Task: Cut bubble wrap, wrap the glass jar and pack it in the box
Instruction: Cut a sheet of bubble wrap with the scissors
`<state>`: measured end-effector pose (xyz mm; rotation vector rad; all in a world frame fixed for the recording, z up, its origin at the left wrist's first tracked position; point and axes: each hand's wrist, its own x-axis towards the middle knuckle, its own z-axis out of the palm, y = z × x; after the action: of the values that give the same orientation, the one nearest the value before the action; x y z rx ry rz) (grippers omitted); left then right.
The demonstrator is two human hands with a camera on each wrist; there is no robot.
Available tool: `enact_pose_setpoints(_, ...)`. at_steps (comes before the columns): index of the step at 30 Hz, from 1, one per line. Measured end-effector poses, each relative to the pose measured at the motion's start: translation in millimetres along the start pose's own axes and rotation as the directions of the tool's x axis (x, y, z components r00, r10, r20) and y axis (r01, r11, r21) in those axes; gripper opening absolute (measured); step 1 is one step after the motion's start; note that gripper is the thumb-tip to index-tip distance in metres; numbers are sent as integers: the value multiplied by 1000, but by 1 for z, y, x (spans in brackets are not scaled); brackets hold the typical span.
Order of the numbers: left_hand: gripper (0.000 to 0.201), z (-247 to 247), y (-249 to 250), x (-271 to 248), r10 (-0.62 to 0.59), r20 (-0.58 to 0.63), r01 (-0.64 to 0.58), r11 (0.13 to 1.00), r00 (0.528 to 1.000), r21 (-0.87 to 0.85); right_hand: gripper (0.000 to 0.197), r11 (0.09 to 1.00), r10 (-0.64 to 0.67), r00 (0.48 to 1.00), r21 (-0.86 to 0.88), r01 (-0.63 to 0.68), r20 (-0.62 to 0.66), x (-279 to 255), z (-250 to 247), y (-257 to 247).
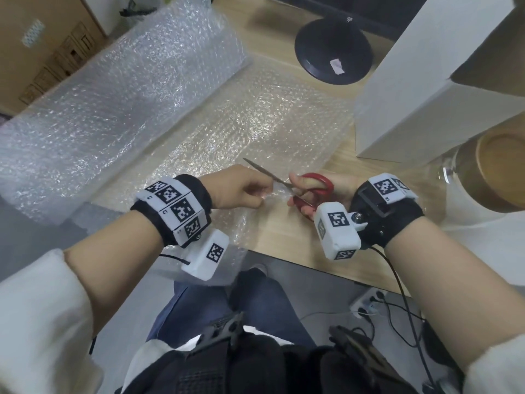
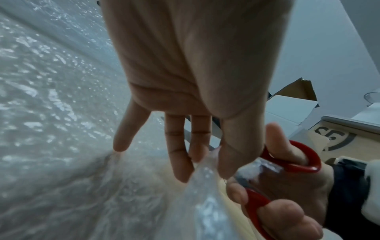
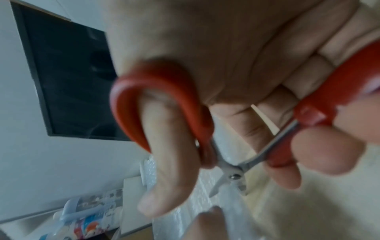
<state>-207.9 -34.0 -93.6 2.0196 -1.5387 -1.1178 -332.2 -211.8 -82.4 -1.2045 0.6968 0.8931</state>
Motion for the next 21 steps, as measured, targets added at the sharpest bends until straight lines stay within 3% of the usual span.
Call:
enact_pose_setpoints(3, 8, 1, 3, 2, 16, -14, -16, 1000, 1000, 13, 38, 998, -58, 998, -9, 57, -31, 3, 2, -5)
enact_pose_setpoints(6, 4, 0, -1, 2, 21, -13, -21, 1000, 1000, 15, 41, 996, -85, 995, 17, 86, -52, 2, 3, -7)
enact_pose_setpoints(14, 9, 4, 3, -3, 39, -29, -39, 999, 999, -19, 56, 999, -9, 985, 50, 1, 170, 14, -1, -3)
enact_pose_setpoints(16, 13, 2, 6, -4, 57, -23, -58, 997, 998, -49, 51, 998, -26, 986, 68, 15, 167, 16, 2, -5)
enact_pose_setpoints(19, 2, -1, 6, -3, 71, -4, -71, 995, 997, -70, 51, 992, -105, 977, 82, 91, 185, 20, 7, -7)
enact_pose_setpoints(21, 5, -3, 3, -3, 84, 0, -84, 994, 996, -75, 53, 989, -133, 986, 74, 126, 96, 24, 7, -11)
